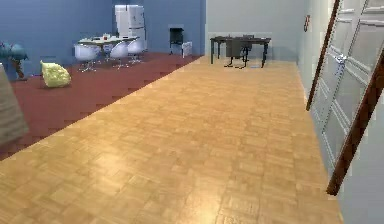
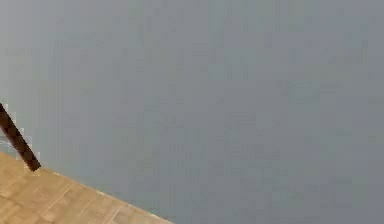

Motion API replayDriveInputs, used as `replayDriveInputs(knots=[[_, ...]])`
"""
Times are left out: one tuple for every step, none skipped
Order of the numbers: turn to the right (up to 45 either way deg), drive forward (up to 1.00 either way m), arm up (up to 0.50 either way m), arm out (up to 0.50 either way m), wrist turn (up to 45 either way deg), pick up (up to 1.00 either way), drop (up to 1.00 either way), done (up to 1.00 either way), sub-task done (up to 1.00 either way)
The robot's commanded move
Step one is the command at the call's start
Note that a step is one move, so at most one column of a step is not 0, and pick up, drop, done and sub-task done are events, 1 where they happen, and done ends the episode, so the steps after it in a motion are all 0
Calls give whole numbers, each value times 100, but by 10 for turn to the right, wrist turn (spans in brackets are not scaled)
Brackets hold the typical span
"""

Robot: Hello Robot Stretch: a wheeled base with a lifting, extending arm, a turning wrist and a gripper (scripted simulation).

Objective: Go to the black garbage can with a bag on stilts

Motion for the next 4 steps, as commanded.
replayDriveInputs(knots=[[0,100,0,0,0,0,0,0,0],[0,100,0,0,0,0,0,0,0],[0,100,0,0,0,0,0,0,0],[0,100,0,0,0,0,0,0,0]])
